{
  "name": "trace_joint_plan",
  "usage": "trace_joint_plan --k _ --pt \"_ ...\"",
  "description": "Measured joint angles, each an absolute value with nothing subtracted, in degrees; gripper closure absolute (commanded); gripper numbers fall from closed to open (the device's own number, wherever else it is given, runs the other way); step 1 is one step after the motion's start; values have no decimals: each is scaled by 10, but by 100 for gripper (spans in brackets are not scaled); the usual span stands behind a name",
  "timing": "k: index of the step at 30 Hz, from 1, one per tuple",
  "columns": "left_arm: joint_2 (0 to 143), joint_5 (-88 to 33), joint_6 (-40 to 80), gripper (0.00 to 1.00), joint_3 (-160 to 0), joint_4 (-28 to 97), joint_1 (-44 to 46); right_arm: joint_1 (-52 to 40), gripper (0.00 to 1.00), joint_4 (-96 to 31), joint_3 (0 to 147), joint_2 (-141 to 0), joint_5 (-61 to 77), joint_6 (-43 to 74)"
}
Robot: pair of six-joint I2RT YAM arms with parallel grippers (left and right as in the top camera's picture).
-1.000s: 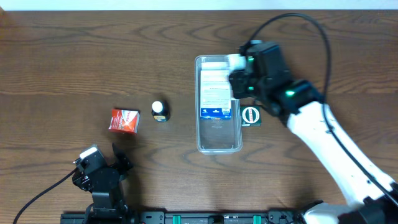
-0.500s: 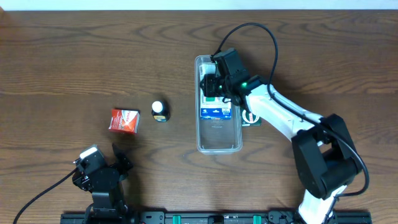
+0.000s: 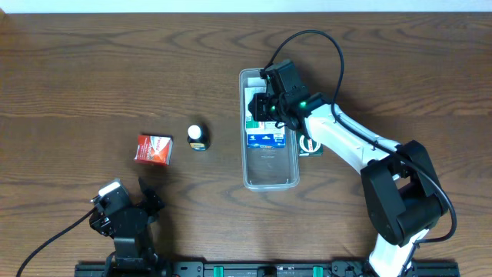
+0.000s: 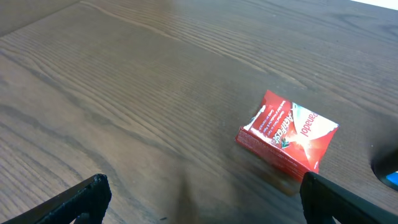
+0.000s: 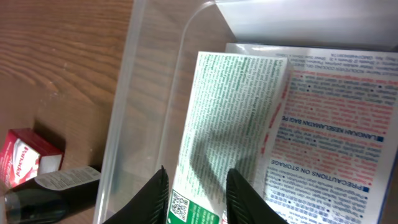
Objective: Pack container
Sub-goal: 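Lower the white-green box into the container and release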
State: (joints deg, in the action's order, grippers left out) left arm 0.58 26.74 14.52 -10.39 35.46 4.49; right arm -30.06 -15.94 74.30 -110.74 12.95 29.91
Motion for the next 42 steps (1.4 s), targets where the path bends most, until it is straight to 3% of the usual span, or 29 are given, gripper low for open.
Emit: trace_joint_plan --k 5,9,42 --pt "6 267 145 2 -104 355 45 -300 74 -161 743 -1107 121 299" --pt "6 267 145 2 -104 355 45 -297 83 -164 743 -1107 117 296" --pt "6 267 145 2 -104 355 45 -307 87 -201 743 -1100 25 269"
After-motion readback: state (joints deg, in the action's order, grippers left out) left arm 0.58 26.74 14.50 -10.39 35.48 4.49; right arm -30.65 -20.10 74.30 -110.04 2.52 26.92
